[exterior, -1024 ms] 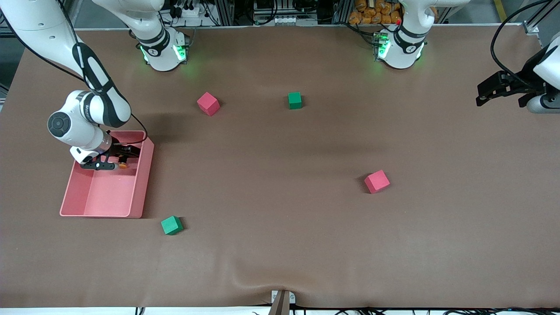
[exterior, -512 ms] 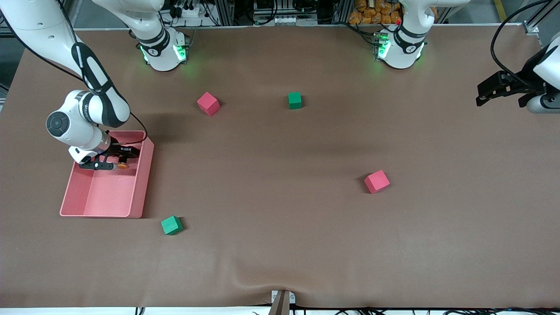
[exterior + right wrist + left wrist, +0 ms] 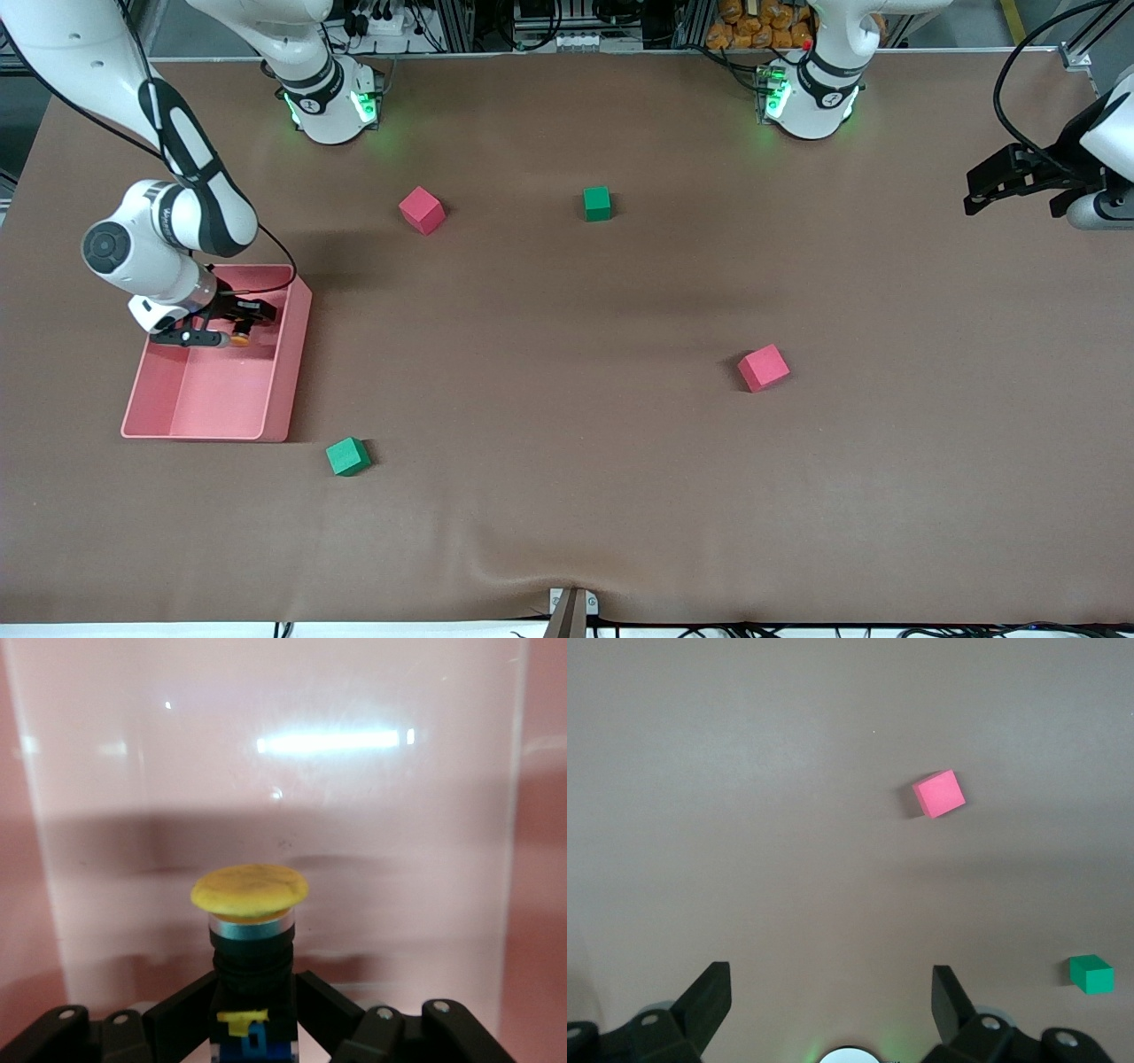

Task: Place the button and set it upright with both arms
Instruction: 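Lift the button out of the tray with the right gripper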

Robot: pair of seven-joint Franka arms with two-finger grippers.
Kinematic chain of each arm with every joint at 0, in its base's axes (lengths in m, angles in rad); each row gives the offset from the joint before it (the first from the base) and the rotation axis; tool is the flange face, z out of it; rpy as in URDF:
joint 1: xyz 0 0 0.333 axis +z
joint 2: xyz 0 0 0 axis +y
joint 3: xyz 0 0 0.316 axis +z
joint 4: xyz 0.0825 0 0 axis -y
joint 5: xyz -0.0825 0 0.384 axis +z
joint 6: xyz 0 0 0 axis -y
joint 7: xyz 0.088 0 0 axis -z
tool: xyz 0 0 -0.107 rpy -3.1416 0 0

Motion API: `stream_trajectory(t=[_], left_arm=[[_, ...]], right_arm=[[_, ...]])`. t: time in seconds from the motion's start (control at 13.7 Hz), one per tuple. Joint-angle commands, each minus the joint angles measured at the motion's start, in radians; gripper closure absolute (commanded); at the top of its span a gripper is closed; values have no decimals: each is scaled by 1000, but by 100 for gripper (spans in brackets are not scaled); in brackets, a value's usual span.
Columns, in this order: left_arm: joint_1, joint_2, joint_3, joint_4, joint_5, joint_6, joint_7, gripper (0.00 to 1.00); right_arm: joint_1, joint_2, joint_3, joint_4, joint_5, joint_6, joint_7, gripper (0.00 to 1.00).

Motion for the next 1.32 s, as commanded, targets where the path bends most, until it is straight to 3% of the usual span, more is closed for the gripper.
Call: stream_trajectory(t=[0.0, 0.22, 0.37, 0.66, 0.95, 1.1, 1.24], left_arm=[[7, 9, -2, 19, -5, -2, 8, 0], [13, 9, -2, 19, -7, -2, 8, 0], [10, 9, -2, 19, -7, -2, 6, 0], [13, 7, -2, 19, -7, -2, 8, 0], [13, 9, -2, 19, -7, -2, 8, 0], [13, 9, -2, 19, -7, -2, 8, 0], [13, 9, -2, 19, -7, -2, 6, 0]], right_arm=[[-7, -111, 9, -2, -6, -76, -14, 100], [-6, -150, 9, 72, -6, -193, -78, 100], [2, -150, 13, 179, -6, -333, -112, 100], [123, -145, 13, 347, -3, -534, -104, 100], [354, -135, 13, 439, 0, -545, -71, 100], [486, -95, 12, 503, 0, -545, 105, 100], [619, 4, 12, 589, -1, -542, 268, 100]])
